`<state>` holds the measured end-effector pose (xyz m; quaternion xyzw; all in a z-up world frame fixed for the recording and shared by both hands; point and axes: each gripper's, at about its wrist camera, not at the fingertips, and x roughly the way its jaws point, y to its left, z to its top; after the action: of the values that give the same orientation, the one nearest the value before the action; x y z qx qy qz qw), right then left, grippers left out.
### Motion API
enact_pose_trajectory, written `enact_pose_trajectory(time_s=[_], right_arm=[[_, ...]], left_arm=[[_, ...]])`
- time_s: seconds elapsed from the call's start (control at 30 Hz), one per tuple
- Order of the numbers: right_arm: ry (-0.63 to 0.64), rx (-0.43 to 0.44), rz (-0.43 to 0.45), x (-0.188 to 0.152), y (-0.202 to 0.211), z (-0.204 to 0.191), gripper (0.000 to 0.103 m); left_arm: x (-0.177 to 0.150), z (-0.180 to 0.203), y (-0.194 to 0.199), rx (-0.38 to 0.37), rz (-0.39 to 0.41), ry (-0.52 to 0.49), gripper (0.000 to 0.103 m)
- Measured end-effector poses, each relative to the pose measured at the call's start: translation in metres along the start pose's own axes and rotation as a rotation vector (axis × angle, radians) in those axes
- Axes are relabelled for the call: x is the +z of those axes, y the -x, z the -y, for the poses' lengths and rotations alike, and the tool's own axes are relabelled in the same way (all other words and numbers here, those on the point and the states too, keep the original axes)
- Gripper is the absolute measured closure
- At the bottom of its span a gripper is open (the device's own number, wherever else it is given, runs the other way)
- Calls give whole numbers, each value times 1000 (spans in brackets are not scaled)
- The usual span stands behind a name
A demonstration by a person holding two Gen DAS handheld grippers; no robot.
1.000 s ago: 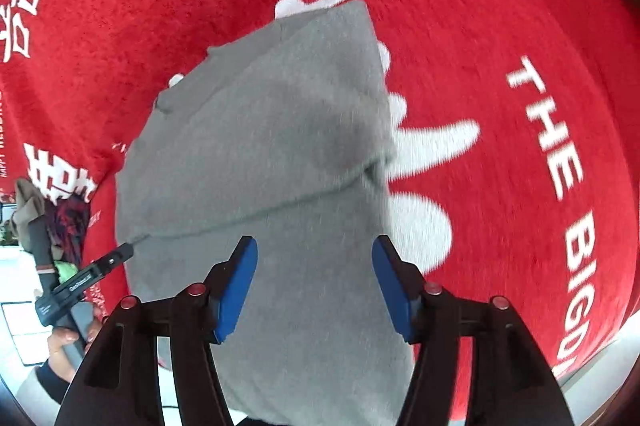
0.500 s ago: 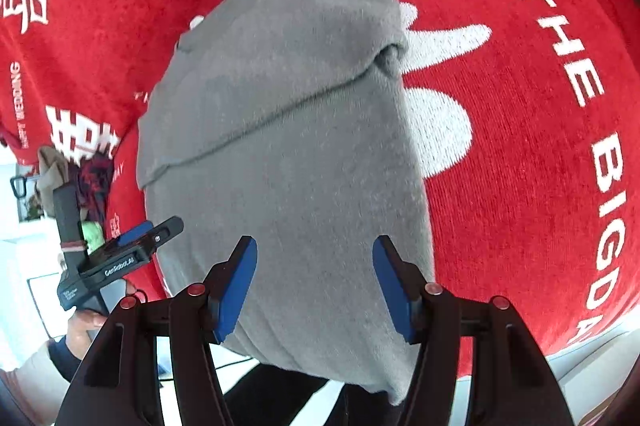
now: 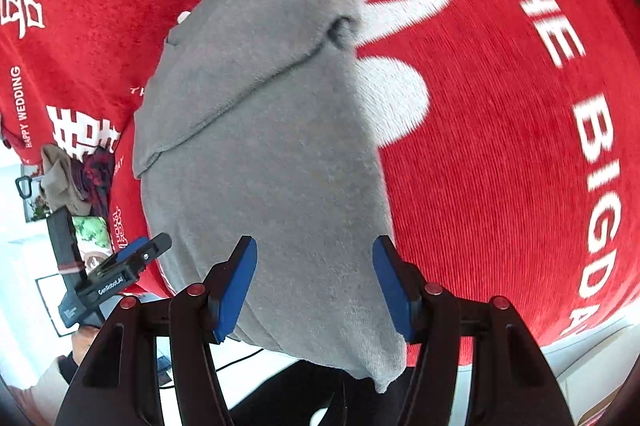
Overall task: Fold small clothes
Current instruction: 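Grasp the grey sweater hem with both tools and lift it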
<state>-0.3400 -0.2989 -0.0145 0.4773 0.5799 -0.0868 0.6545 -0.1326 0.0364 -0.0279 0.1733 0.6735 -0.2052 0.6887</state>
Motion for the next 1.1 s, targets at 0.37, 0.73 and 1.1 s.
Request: enact_pose_trajectory(time_s=[0.37,0.73,1.1], right_arm=[[22,-53,-97,-89,-32,9,39],[-3,-112,-203,-151,-77,44,39],[-9,-21,-193,-149,-101,39,50]], left_arm=[[-85,-66,0,-37,-37,69,2],[-147,-84,-38,-111,-108,139,2],[-148,-72,-52,-244,-119,172,35]])
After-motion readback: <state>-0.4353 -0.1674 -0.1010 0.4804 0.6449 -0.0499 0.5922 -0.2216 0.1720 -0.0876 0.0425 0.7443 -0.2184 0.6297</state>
